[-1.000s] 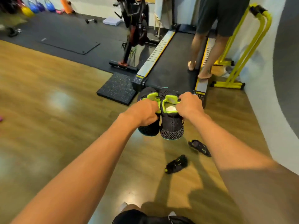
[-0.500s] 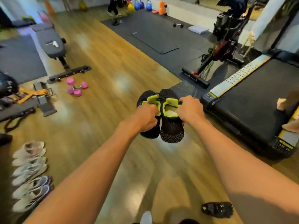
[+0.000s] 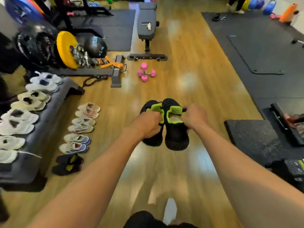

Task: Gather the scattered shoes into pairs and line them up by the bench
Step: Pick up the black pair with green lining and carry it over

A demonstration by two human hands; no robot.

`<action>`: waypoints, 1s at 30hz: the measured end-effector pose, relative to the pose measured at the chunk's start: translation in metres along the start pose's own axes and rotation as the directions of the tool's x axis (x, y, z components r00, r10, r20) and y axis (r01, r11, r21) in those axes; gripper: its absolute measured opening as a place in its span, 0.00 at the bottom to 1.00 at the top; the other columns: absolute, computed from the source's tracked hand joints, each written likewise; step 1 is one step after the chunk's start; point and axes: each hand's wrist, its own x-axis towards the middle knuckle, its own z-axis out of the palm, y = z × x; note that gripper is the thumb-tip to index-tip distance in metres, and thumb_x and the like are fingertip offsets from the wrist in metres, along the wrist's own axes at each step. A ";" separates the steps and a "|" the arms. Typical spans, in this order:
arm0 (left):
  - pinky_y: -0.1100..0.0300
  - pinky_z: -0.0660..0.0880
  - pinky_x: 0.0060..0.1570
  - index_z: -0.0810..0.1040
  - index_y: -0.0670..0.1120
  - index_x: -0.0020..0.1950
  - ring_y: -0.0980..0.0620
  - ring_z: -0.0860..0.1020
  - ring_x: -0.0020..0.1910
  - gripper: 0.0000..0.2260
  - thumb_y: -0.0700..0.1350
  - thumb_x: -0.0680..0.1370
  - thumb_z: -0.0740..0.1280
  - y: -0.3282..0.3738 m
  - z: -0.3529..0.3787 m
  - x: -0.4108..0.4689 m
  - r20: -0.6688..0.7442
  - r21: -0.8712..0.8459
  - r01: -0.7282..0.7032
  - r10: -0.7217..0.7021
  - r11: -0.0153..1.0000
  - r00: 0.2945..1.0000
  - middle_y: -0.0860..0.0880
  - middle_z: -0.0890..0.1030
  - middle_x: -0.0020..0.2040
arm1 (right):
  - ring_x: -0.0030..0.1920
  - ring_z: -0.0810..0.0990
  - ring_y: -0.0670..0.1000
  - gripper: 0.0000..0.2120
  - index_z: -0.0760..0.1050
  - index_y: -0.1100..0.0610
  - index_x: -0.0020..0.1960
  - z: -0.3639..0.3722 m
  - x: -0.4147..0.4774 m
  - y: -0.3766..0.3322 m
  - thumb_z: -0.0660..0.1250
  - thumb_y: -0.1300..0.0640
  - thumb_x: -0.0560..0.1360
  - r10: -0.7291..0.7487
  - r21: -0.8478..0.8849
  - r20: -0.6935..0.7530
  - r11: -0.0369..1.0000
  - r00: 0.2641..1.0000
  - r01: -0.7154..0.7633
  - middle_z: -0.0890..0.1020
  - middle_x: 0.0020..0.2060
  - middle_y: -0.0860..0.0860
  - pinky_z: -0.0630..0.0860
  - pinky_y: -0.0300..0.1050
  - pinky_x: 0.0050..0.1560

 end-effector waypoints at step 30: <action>0.50 0.74 0.42 0.69 0.43 0.38 0.36 0.77 0.45 0.06 0.40 0.74 0.64 -0.448 -0.128 0.207 -0.059 -0.226 0.562 -0.587 0.795 0.807 0.44 0.70 0.35 | 0.49 0.81 0.62 0.17 0.77 0.56 0.59 0.194 0.424 -0.421 0.58 0.65 0.74 -0.327 -0.085 0.508 0.902 0.797 0.424 0.80 0.54 0.59 0.79 0.53 0.52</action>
